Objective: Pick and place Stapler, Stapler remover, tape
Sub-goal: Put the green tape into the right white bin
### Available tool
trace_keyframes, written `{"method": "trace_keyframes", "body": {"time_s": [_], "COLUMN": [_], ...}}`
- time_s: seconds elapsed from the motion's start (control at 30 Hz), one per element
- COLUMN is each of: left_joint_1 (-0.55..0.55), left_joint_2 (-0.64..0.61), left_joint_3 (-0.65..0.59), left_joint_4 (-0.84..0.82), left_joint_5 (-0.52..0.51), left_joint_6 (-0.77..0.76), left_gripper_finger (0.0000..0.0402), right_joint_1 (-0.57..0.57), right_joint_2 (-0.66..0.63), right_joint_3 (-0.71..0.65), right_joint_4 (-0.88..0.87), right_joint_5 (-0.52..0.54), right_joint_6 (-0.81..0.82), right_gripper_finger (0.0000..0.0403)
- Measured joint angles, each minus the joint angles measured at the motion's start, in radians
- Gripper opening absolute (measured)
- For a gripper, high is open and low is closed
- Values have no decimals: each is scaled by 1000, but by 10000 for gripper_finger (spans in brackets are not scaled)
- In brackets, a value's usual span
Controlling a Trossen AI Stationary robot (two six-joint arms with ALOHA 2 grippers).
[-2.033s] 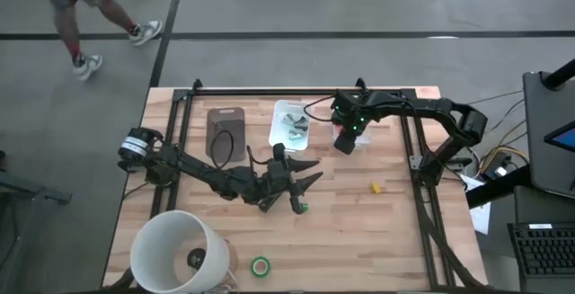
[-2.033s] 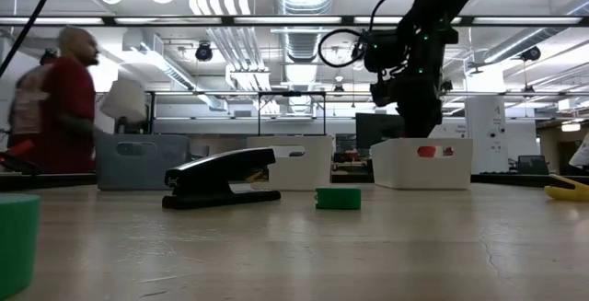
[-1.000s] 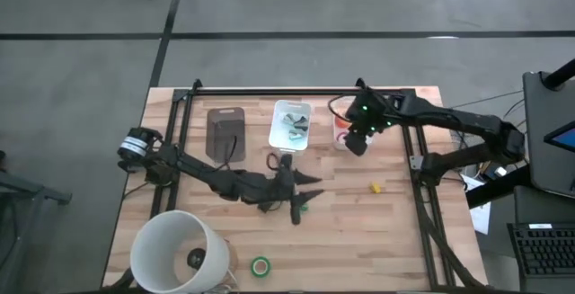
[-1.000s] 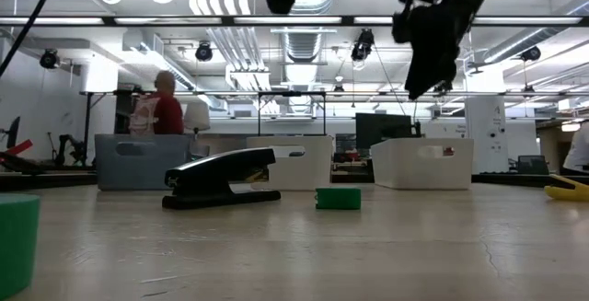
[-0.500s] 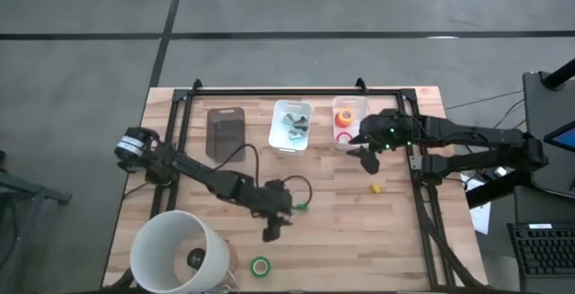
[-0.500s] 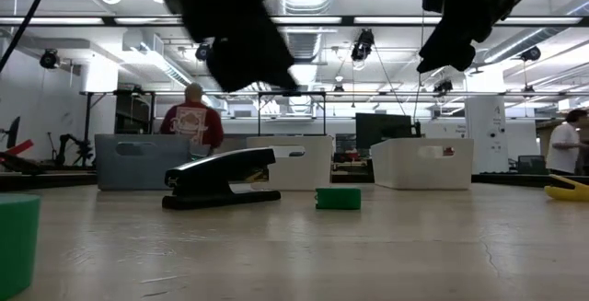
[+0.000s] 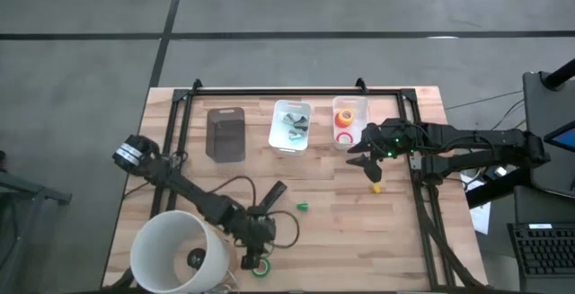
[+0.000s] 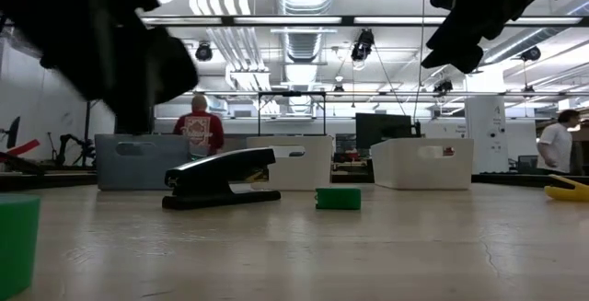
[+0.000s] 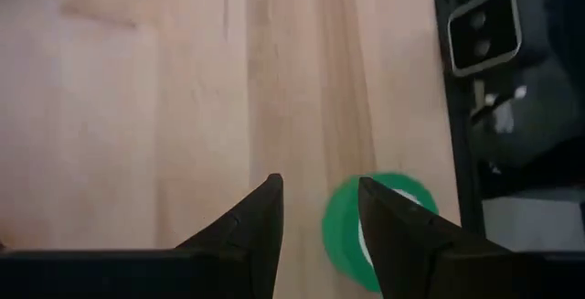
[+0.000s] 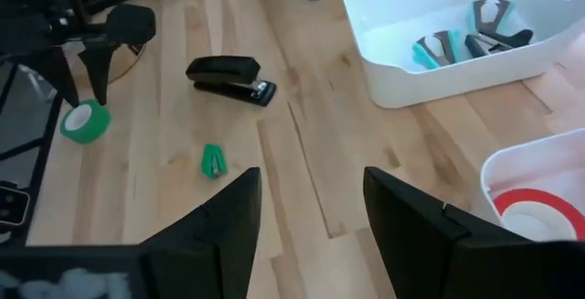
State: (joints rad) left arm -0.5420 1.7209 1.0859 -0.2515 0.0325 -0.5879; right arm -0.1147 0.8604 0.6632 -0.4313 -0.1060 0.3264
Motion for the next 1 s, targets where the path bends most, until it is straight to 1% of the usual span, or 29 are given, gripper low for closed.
{"method": "trace_keyframes", "body": {"time_s": [0.07,0.23,0.4,0.57,0.77,0.87,1.0], "left_joint_1": [-24,-58,-86,-90,-82,-82,-77], "left_joint_2": [13,38,78,102,119,128,130], "left_joint_3": [0,0,-1,-2,0,0,0], "left_joint_4": [-2,7,4,11,25,33,58], "left_joint_5": [-29,-40,-38,-25,-32,-38,-75], "left_joint_6": [-19,-89,-127,-132,-117,-94,-68], "left_gripper_finger": [145,145,145,145,144,135,101], "right_joint_1": [2,2,2,2,2,2,2], "right_joint_2": [2,5,4,5,5,5,5], "right_joint_3": [0,0,0,0,0,0,0], "right_joint_4": [5,31,58,82,78,79,79], "right_joint_5": [0,-1,-3,-7,-7,-7,-7], "right_joint_6": [0,8,7,6,7,7,6], "right_gripper_finger": [189,189,189,189,189,189,189]}}
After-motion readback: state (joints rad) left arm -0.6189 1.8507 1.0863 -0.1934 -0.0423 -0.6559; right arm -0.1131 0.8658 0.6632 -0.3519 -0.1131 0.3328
